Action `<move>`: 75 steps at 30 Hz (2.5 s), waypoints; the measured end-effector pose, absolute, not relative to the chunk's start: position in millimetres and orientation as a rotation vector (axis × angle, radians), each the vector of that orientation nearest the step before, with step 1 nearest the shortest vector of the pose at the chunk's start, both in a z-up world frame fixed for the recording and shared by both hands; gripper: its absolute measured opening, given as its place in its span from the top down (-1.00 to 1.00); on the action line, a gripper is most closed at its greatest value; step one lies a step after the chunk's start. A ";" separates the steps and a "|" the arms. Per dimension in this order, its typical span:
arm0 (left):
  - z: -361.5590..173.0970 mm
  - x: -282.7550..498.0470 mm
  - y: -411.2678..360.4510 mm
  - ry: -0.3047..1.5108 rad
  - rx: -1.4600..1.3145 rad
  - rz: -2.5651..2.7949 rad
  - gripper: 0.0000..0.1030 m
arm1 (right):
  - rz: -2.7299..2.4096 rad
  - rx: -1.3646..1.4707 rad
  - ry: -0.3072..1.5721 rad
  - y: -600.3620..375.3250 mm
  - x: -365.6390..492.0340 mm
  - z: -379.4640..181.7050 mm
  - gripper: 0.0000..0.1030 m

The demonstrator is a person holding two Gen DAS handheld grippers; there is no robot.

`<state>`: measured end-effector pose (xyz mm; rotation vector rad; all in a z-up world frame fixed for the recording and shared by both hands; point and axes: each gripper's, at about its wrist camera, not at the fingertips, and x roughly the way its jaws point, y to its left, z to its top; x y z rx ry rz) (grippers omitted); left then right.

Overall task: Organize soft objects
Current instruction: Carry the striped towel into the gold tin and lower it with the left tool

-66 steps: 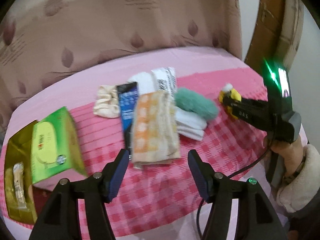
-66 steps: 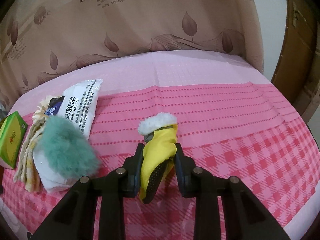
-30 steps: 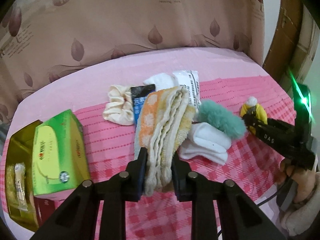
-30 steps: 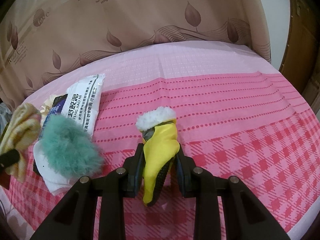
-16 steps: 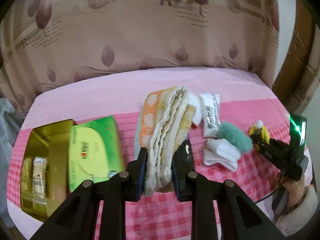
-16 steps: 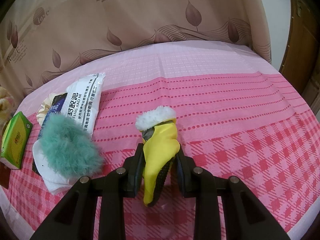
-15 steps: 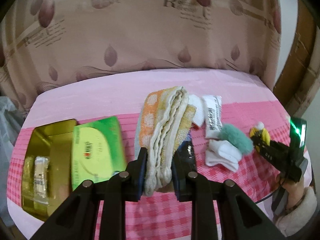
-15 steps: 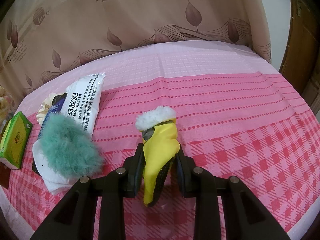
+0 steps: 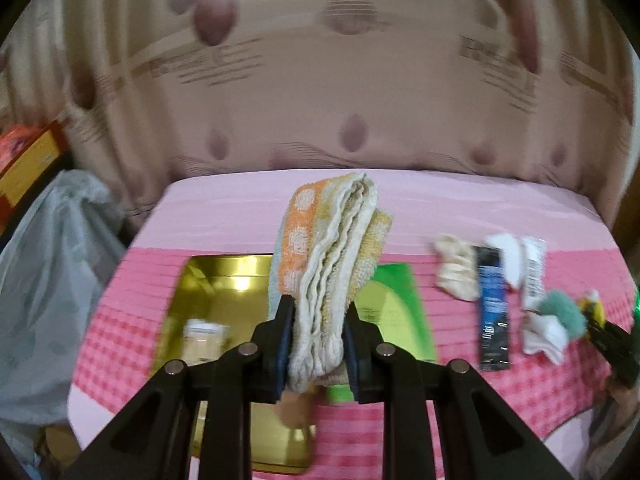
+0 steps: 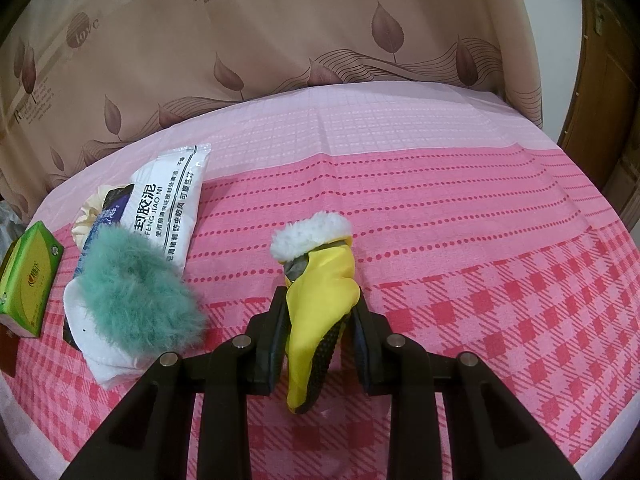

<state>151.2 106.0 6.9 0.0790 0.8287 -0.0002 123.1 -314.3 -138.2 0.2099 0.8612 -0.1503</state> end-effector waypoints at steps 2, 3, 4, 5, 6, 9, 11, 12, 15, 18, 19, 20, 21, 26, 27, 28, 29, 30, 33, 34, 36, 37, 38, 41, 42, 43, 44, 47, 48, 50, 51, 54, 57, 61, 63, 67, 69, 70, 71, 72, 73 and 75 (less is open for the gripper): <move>6.4 154.4 126.7 0.836 0.066 0.036 0.56 | -0.152 0.207 0.863 -314.9 122.9 -138.5 0.50; 5.4 155.8 136.1 0.839 0.061 0.056 0.56 | -0.152 0.206 0.863 -314.8 123.0 -138.4 0.50; 3.2 157.6 146.6 0.843 0.057 0.079 0.56 | -0.153 0.205 0.863 -314.1 123.5 -138.2 0.50; 0.7 159.2 154.5 0.849 0.056 0.096 0.56 | -0.153 0.205 0.863 -313.9 123.6 -138.1 0.50; -1.7 160.9 158.4 0.855 0.054 0.111 0.56 | -0.154 0.205 0.863 -313.8 123.7 -138.2 0.50; -14.0 165.2 179.3 0.888 0.032 0.151 0.56 | -0.156 0.200 0.864 -312.8 123.9 -137.8 0.50; -22.1 166.0 189.2 0.904 0.028 0.174 0.56 | -0.155 0.200 0.864 -312.9 123.9 -137.9 0.50; -25.8 165.7 192.7 0.910 0.029 0.181 0.56 | -0.156 0.200 0.864 -313.4 123.6 -137.9 0.50; -37.6 166.8 201.8 0.935 0.017 0.196 0.56 | -0.156 0.199 0.864 -313.1 123.7 -137.9 0.50; -49.0 167.9 207.9 0.955 0.017 0.209 0.56 | -0.156 0.199 0.865 -313.2 123.7 -137.9 0.50; -52.5 168.6 209.5 0.960 0.018 0.214 0.56 | -0.156 0.199 0.864 -313.3 123.5 -137.9 0.50; -55.4 169.3 210.4 0.965 0.020 0.218 0.56 | -0.156 0.199 0.864 -313.2 123.6 -138.0 0.50; -56.4 170.5 209.8 0.967 0.023 0.221 0.56 | -0.156 0.199 0.865 -313.1 123.7 -138.0 0.50; -66.1 174.8 215.0 0.986 0.028 0.243 0.56 | -0.157 0.199 0.865 -312.8 123.9 -138.0 0.49; -68.0 175.5 215.7 0.992 0.030 0.247 0.56 | -0.157 0.199 0.865 -313.2 123.6 -138.0 0.49; -69.7 175.4 216.2 0.996 0.030 0.249 0.56 | -0.157 0.199 0.865 -313.0 123.9 -138.1 0.49; -71.9 175.1 217.0 0.998 0.029 0.250 0.56 | -0.157 0.199 0.865 -313.2 123.8 -138.1 0.49; -72.4 175.1 217.7 1.000 0.028 0.250 0.56 | -0.157 0.198 0.865 -313.3 123.7 -138.0 0.49; -77.3 175.1 218.2 1.012 0.026 0.253 0.56 | -0.158 0.198 0.866 -313.3 123.6 -138.0 0.49; -79.1 175.0 218.6 1.015 0.025 0.255 0.56 | -0.157 0.198 0.865 -313.0 124.4 -138.1 0.49; -81.4 174.5 219.6 1.021 0.018 0.256 0.55 | -0.157 0.197 0.866 -312.8 124.6 -138.1 0.49; -82.5 174.3 220.3 1.023 0.016 0.256 0.55 | -0.158 0.197 0.866 -312.9 124.5 -138.0 0.49; -83.4 174.4 220.9 1.025 0.015 0.257 0.55 | -0.158 0.197 0.866 -312.7 124.6 -138.0 0.49; -85.6 175.4 222.9 1.034 0.007 0.259 0.54 | -0.158 0.197 0.866 -313.1 124.3 -137.9 0.49; -86.1 175.1 223.3 1.034 0.006 0.259 0.52 | -0.158 0.197 0.866 -313.1 124.3 -137.9 0.49; -86.3 174.8 223.6 1.034 0.006 0.260 0.51 | -0.158 0.197 0.866 -312.7 124.5 -137.9 0.49; -87.0 175.1 224.0 1.037 0.008 0.263 0.51 | -0.158 0.197 0.867 -312.5 124.7 -138.0 0.49; -88.7 175.6 225.1 1.043 0.005 0.265 0.51 | -0.158 0.196 0.867 -312.5 124.7 -138.0 0.49; -88.9 175.5 225.3 1.044 0.005 0.267 0.48 | -0.159 0.195 0.867 -312.9 124.4 -138.1 0.49; -90.0 175.9 225.6 1.050 0.005 0.270 0.43 | -0.158 0.196 0.867 -312.5 124.8 -138.1 0.49; -89.8 175.7 225.7 1.049 0.004 0.268 0.43 | -0.158 0.196 0.868 -312.9 124.5 -138.1 0.49; -88.9 174.8 226.3 1.051 -0.001 0.261 0.32 | -0.160 0.194 0.867 -312.1 124.9 -138.2 0.49; -86.7 172.5 226.6 1.053 -0.004 0.250 0.24 | -0.160 0.192 0.868 -312.1 124.9 -138.4 0.49; -81.8 165.6 227.8 1.043 -0.016 0.229 0.21 | -0.162 0.190 0.869 -313.0 124.4 -138.6 0.49; -77.0 159.4 228.1 1.024 -0.017 0.220 0.21 | -0.163 0.187 0.870 -313.6 124.1 -138.6 0.49; -66.8 142.9 228.9 0.983 -0.022 0.212 0.21 | -0.165 0.184 0.871 -312.6 124.7 -138.7 0.49; -62.4 132.6 230.8 0.960 -0.020 0.215 0.20 | -0.166 0.178 0.873 -312.8 125.3 -138.6 0.49; -60.4 125.9 232.2 0.946 -0.018 0.219 0.20 | -0.168 0.175 0.875 -314.0 124.7 -138.7 0.49; -58.9 121.5 233.3 0.937 -0.017 0.220 0.19 | -0.170 0.171 0.875 -312.8 124.5 -138.3 0.49; -57.9 116.1 234.6 0.926 -0.017 0.223 0.17 | -0.171 0.168 0.876 -314.3 123.5 -138.2 0.49; -57.3 110.8 236.4 0.916 -0.016 0.228 0.15 | -0.171 0.167 0.876 -315.3 123.2 -138.0 0.49; -57.2 100.7 240.1 0.897 -0.011 0.244 0.13 | -0.170 0.170 0.875 -314.5 123.9 -137.7 0.49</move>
